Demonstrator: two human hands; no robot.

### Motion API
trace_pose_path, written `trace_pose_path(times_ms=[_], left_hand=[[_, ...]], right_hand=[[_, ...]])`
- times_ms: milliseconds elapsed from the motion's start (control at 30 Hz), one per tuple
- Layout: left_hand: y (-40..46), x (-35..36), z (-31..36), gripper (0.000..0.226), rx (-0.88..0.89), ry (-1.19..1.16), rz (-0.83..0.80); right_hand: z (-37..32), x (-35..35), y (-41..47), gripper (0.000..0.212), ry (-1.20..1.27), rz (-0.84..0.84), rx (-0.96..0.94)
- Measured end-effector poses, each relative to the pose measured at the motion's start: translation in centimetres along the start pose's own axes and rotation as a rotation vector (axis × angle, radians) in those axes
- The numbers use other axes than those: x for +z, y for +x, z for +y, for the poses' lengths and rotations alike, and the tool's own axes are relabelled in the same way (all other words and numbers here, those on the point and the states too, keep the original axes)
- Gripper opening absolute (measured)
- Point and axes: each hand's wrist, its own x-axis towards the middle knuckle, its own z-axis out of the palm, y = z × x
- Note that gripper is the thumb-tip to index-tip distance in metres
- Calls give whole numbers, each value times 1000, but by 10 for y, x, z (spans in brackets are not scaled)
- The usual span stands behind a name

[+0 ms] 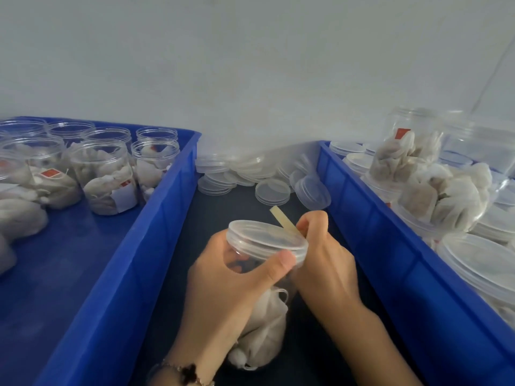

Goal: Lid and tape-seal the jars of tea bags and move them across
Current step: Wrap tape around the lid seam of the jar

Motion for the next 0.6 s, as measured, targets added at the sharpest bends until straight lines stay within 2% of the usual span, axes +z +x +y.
trace_pose_path(times_ms=[67, 133, 200, 267, 333, 400, 467, 533, 600], left_hand=[[2, -7, 1, 63, -64, -53, 22], [5, -14, -1, 64, -187, -198, -24], [5, -16, -4, 65, -311, -310, -84], [3, -15, -3, 61, -358, -405, -138], [2, -15, -2, 57, -410, -593, -202], [2, -19, 1, 67, -458, -773, -351], [2, -21, 3, 82, -470, -847, -494], [3, -19, 0, 94, -466, -884, -495], [4, -17, -2, 100, -469, -925, -470]], right_hand=[[6, -2, 3, 44, 189, -197, 107], [12, -6, 3, 51, 382, -253, 118], [16, -12, 1, 49, 441, -176, 45], [22, -18, -1, 38, 320, -15, -56], [27, -22, 1, 24, 201, 146, -130], [34, -26, 3, 20, 230, 271, -174], [35, -27, 4, 22, 239, 298, -189], [33, -24, 4, 23, 220, 242, -162], [32, -23, 5, 21, 113, 266, -169]])
